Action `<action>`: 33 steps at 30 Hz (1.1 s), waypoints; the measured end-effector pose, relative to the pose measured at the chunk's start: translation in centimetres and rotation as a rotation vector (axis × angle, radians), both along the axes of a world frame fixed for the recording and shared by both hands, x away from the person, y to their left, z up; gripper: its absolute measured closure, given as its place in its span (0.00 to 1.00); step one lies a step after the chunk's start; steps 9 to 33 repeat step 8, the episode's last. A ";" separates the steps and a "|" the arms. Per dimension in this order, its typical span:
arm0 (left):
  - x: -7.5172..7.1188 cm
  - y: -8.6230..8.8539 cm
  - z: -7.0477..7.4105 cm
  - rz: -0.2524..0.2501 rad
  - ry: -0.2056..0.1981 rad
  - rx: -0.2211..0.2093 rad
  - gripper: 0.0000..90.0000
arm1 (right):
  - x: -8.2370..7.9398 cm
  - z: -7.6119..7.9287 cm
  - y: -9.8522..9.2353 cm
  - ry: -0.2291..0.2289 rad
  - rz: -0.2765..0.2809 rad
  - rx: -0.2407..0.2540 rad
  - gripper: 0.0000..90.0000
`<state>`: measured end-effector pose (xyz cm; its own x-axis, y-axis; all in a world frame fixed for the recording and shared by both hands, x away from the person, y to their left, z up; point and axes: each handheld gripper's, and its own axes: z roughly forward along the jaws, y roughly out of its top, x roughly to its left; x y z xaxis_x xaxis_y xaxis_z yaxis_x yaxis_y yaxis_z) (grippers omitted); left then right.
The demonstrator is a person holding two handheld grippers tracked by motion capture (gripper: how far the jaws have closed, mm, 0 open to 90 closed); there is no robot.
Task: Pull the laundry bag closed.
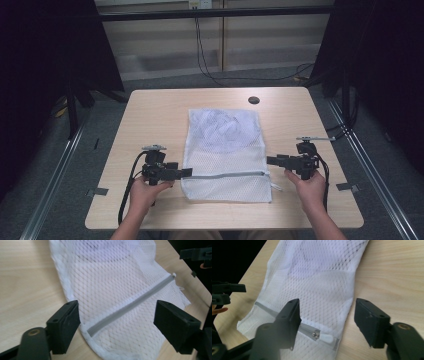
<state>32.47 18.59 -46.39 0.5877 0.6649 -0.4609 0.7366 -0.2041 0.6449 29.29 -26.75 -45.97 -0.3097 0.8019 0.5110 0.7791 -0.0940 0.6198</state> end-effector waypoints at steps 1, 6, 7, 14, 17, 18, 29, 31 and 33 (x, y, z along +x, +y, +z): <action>0.1 0.2 0.0 -0.002 -0.006 0.011 0.21 | 0.0 0.0 -0.1 -0.003 -0.005 0.006 0.38; 0.4 0.7 -0.1 0.030 -0.033 0.021 0.20 | 0.2 -0.2 -0.3 -0.009 -0.015 -0.014 0.29; 0.5 0.9 -0.1 0.032 -0.044 0.028 0.19 | 0.2 -0.2 -0.4 -0.014 -0.010 -0.016 0.29; 0.5 0.9 -0.1 0.032 -0.044 0.028 0.17 | 0.2 -0.3 -0.4 -0.015 -0.012 -0.023 0.29; 0.5 0.9 -0.1 0.032 -0.044 0.028 0.17 | 0.2 -0.3 -0.4 -0.015 -0.012 -0.023 0.29; 0.5 0.9 -0.1 0.032 -0.044 0.028 0.17 | 0.2 -0.3 -0.4 -0.015 -0.012 -0.023 0.29; 0.5 0.9 -0.1 0.032 -0.044 0.028 0.17 | 0.2 -0.3 -0.4 -0.015 -0.012 -0.023 0.29; 0.5 0.9 -0.1 0.032 -0.044 0.028 0.17 | 0.2 -0.3 -0.4 -0.015 -0.012 -0.023 0.29; 0.5 0.9 -0.1 0.032 -0.044 0.028 0.17 | 0.2 -0.3 -0.4 -0.015 -0.012 -0.023 0.29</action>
